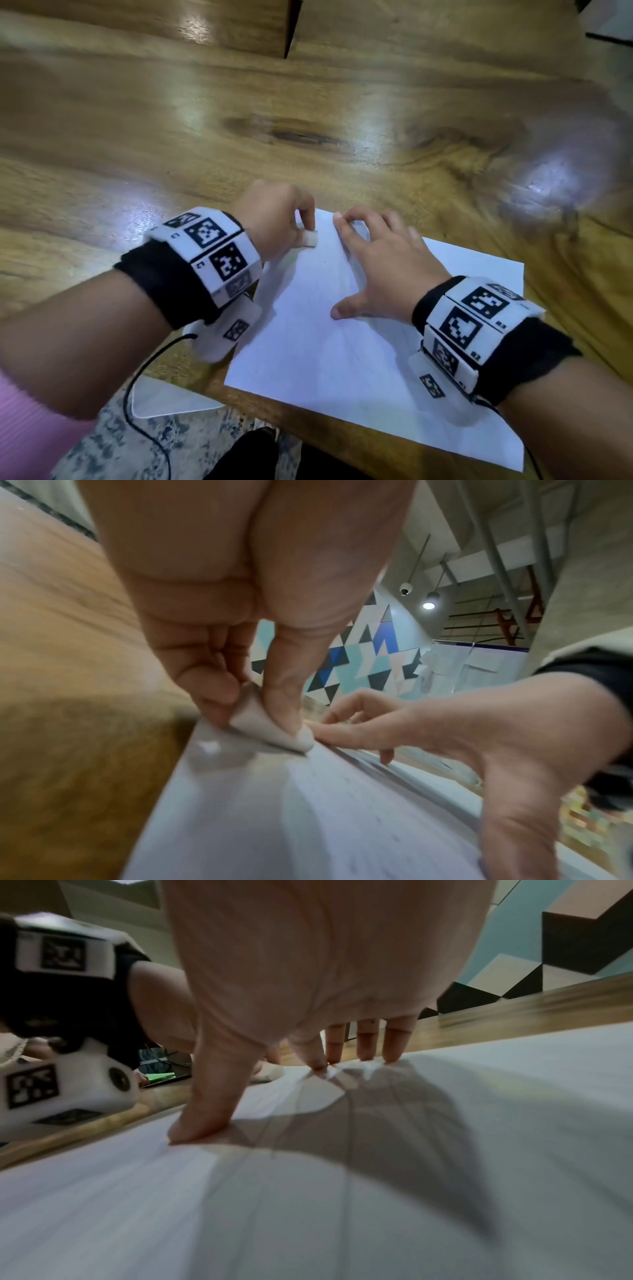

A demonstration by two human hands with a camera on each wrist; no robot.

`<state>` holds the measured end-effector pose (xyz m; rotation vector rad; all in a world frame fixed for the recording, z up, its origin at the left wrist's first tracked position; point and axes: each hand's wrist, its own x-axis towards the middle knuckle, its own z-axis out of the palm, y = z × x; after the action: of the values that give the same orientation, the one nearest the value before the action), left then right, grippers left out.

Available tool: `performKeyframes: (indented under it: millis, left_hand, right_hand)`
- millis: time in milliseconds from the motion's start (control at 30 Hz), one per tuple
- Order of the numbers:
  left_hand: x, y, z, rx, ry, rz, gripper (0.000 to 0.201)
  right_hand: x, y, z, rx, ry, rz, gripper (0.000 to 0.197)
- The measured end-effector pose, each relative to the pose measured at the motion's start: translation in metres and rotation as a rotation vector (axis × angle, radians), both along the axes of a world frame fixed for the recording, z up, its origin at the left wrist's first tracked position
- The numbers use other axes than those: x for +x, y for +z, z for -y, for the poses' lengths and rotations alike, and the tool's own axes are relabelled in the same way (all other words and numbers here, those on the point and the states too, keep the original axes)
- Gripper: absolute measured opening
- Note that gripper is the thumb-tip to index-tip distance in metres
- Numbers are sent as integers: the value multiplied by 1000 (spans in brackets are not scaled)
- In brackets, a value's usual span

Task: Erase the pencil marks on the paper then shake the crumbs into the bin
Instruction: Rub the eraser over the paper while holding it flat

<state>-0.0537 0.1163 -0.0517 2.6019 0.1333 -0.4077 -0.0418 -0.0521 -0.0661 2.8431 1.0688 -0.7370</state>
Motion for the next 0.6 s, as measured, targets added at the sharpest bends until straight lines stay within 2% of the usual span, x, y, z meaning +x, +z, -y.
performKeyframes:
  millis: [100,233,300,433,533,600]
  left_hand:
    - [-17,-2,-1,34,-54,-27,14]
    - [-50,0,-7,-13,-165,-180,9]
    - [-40,6,-7,-46,-101,-164,9]
    - [-8,3,-1,4,5,-11,15]
    - [-26,0,-4,30,-84,-15,10]
    - [-50,-1,-8,20,-175,-97,8]
  right_hand:
    - [0,1,0,4,-9,-4,120]
    - [-2,2,0,3,-9,3,120]
    - [-2,2,-1,5,-16,6,120]
    - [-5,0,-2,-7,-39,21,121]
    - [-7,-1,-3,-7,-41,32,121]
    - [-7,-1,-3,-11,-41,33,122]
